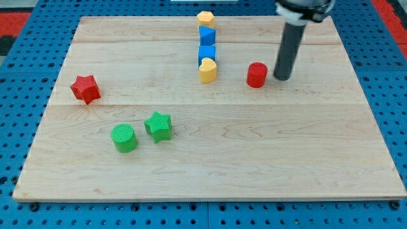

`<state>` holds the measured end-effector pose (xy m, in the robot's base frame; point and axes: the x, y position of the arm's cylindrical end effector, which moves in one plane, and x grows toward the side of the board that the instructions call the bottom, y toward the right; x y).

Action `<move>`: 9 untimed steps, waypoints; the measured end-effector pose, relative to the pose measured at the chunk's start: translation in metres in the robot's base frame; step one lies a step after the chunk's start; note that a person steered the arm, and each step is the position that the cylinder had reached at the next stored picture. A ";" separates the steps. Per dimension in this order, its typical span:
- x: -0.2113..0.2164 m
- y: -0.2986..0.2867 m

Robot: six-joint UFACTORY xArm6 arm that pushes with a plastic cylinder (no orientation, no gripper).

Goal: Push the red circle to the right of the red star

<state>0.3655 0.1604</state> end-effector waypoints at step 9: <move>0.071 -0.235</move>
<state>0.4368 -0.0745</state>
